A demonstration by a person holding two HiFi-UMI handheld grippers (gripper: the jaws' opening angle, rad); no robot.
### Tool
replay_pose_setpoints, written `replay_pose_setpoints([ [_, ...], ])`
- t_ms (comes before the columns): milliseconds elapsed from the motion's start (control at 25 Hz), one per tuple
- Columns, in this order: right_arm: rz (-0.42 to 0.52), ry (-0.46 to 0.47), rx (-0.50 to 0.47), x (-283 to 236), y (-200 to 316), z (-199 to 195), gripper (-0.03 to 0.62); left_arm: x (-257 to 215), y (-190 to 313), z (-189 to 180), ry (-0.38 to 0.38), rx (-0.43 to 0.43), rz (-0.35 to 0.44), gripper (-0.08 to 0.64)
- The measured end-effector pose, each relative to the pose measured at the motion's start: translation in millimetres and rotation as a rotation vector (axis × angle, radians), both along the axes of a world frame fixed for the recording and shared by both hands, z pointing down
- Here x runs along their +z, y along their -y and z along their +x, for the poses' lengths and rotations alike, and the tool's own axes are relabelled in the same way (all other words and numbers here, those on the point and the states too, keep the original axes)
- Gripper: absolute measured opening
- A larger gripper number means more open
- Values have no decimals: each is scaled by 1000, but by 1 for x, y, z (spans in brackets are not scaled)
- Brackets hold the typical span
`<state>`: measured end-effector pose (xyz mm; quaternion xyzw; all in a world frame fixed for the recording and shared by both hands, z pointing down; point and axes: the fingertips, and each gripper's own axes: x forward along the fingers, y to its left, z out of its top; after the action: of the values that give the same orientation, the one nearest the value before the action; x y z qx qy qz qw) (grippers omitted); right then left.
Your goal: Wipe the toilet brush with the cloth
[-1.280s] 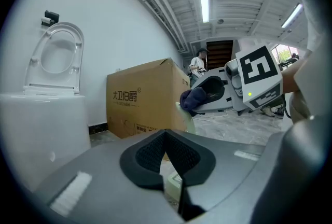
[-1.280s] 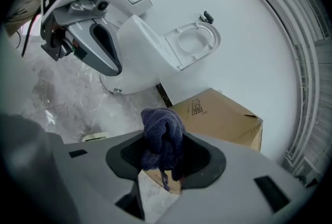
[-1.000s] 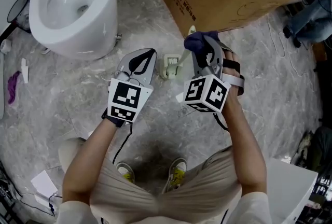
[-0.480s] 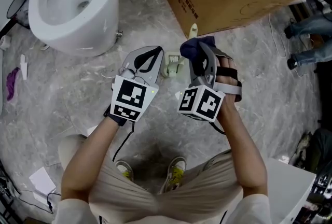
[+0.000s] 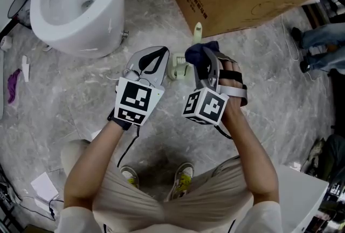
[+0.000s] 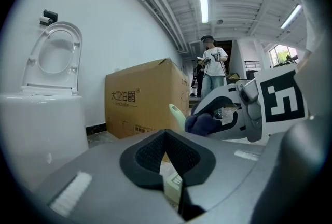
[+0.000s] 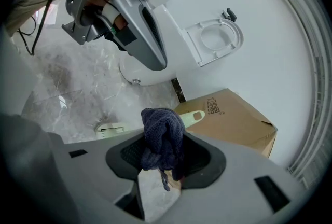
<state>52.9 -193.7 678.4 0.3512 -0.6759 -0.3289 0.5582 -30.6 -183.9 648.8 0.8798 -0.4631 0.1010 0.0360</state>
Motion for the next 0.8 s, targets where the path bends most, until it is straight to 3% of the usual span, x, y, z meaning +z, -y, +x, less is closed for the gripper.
replay_pose_setpoints([
  [800,-149,-32,8,60,4,9,170,10,4,0,26,-7,-17,2],
])
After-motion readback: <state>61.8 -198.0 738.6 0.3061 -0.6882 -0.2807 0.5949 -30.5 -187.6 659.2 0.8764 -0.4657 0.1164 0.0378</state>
